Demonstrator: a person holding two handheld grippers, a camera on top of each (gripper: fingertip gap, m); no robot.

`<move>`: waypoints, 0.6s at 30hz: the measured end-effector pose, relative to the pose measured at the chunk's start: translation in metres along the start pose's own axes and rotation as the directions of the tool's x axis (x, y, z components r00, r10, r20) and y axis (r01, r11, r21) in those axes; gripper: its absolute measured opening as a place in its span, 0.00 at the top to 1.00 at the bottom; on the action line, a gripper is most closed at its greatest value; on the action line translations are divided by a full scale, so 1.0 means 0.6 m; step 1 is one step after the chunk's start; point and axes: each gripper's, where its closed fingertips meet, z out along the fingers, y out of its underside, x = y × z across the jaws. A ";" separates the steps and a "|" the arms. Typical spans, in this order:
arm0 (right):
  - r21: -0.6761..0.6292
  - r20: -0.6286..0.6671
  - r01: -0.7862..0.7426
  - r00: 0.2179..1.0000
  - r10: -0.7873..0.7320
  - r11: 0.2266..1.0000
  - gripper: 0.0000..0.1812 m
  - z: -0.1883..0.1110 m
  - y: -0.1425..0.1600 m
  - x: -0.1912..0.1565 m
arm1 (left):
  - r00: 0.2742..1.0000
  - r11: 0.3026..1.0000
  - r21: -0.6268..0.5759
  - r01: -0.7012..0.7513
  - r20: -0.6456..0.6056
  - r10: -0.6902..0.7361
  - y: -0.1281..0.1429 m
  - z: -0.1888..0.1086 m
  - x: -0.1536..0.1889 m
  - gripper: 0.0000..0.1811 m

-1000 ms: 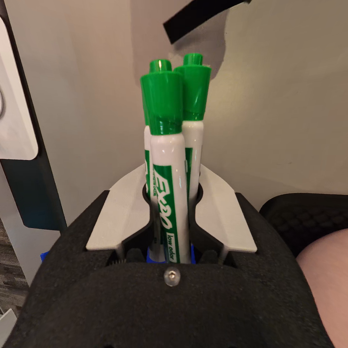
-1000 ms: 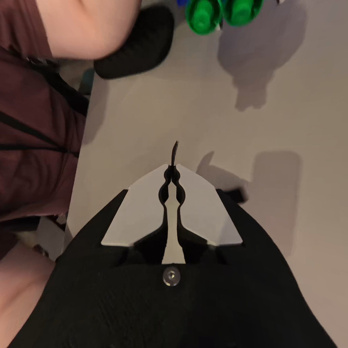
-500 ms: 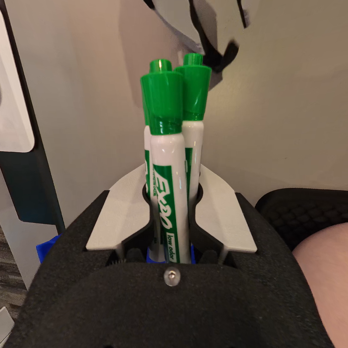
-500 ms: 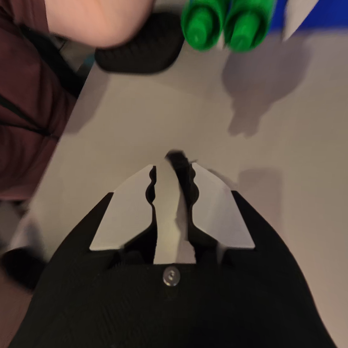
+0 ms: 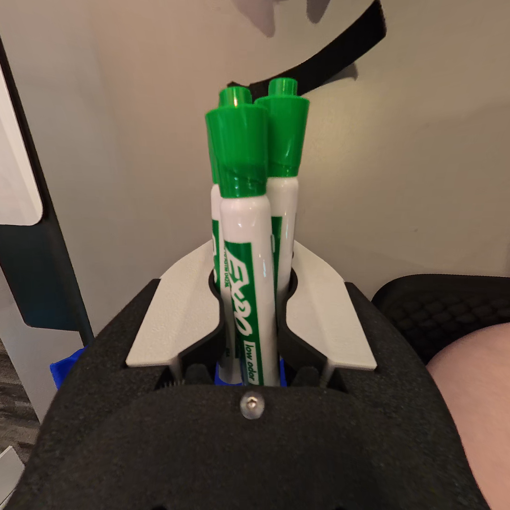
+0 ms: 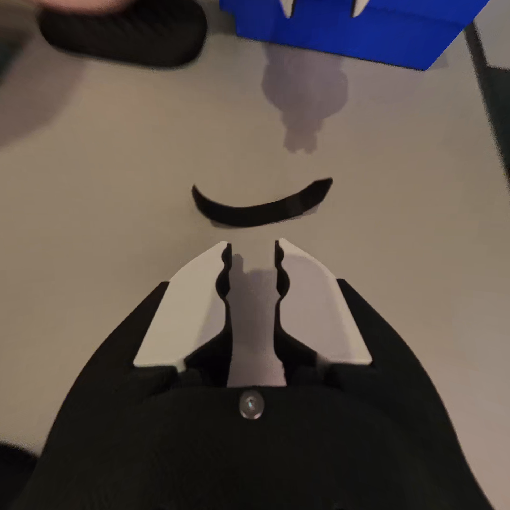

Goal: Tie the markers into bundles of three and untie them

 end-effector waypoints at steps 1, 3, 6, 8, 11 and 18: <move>-0.029 -0.046 0.063 0.997 -0.065 0.998 0.82 0.004 0.003 -0.004 | 1.000 1.000 0.000 0.000 -0.002 0.000 0.000 0.000 0.000 0.77; -0.057 -0.105 0.143 0.983 -0.148 0.988 0.81 0.016 0.000 -0.019 | 1.000 1.000 0.002 -0.003 -0.007 0.003 -0.003 0.001 0.002 0.77; -0.069 -0.217 0.291 0.929 -0.299 0.954 0.76 0.045 -0.016 -0.036 | 1.000 1.000 -0.004 -0.007 -0.010 0.007 -0.003 0.003 0.003 0.77; -0.050 -0.211 0.303 0.928 -0.307 0.952 0.72 0.069 -0.028 -0.049 | 1.000 1.000 -0.006 -0.006 -0.012 0.006 -0.003 0.004 0.003 0.77; -0.025 -0.170 0.270 0.948 -0.270 0.963 0.79 0.096 -0.037 -0.056 | 1.000 1.000 -0.006 -0.004 -0.012 0.004 -0.003 0.004 0.004 0.77; 0.090 -0.140 0.133 0.983 -0.119 0.987 0.98 0.088 -0.056 -0.052 | 1.000 1.000 -0.002 -0.012 -0.003 0.012 -0.006 0.007 -0.001 0.77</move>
